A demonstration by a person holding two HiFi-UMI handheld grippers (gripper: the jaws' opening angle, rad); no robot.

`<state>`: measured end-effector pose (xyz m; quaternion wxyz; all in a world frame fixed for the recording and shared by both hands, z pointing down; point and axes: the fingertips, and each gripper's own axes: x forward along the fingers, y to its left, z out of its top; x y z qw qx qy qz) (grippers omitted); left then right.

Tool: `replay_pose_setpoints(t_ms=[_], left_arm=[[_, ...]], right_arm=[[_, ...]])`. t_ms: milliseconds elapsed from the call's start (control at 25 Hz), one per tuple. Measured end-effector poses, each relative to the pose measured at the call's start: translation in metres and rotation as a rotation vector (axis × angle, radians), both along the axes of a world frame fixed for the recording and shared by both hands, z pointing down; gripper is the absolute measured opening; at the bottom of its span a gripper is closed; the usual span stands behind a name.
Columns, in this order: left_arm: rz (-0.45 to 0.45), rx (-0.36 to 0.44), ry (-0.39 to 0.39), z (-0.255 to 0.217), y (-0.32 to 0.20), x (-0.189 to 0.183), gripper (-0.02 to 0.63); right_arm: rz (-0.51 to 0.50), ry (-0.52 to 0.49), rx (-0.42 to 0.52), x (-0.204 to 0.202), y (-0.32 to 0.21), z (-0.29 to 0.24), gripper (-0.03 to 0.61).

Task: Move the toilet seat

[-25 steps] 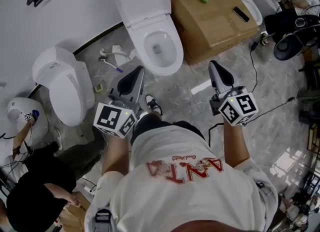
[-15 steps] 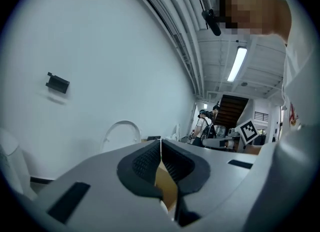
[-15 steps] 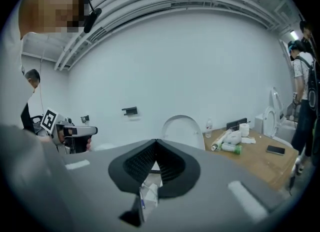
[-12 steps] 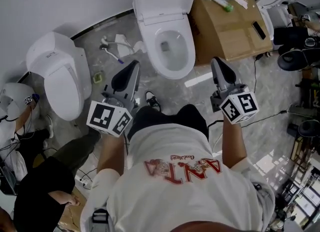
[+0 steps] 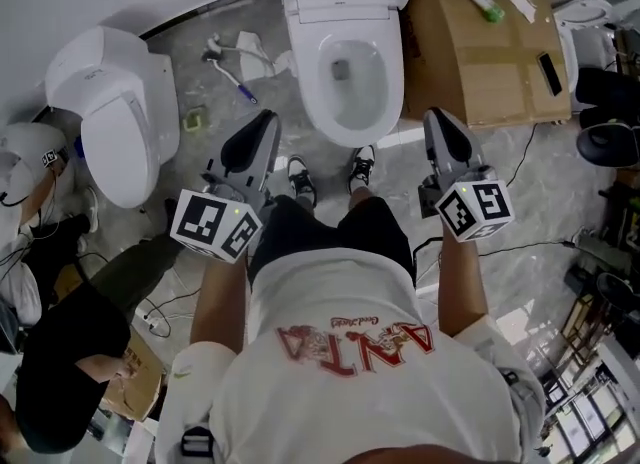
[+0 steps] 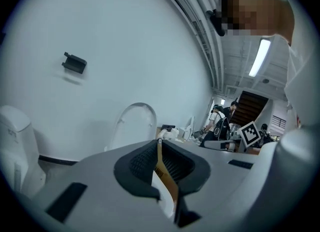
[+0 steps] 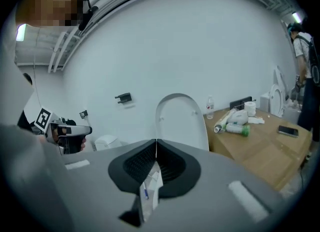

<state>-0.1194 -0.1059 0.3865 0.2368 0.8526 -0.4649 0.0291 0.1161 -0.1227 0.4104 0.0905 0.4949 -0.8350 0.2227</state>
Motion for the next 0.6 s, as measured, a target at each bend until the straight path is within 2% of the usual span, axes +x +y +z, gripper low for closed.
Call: replay_pose_setpoints(t_ms=[160, 360, 440, 600], left_arm=[[-0.024, -0.094, 0.020, 0.042, -0.002, 0.024, 0.017], [-0.036, -0.199, 0.086, 0.097, 0.005, 0.062, 0.025], [-0.033, -0.230, 0.091, 0.124, 0.003, 0.073, 0.072], [-0.058, -0.279, 0.100, 0.182, 0.000, 0.077, 0.097]], right_arm=[[-0.042, -0.014, -0.062, 0.015, -0.001, 0.048, 0.012], [-0.115, -0.007, -0.177, 0.033, 0.013, 0.120, 0.112], [-0.116, -0.007, -0.208, 0.041, 0.012, 0.147, 0.114], [-0.060, -0.024, -0.219, 0.053, 0.006, 0.194, 0.114]])
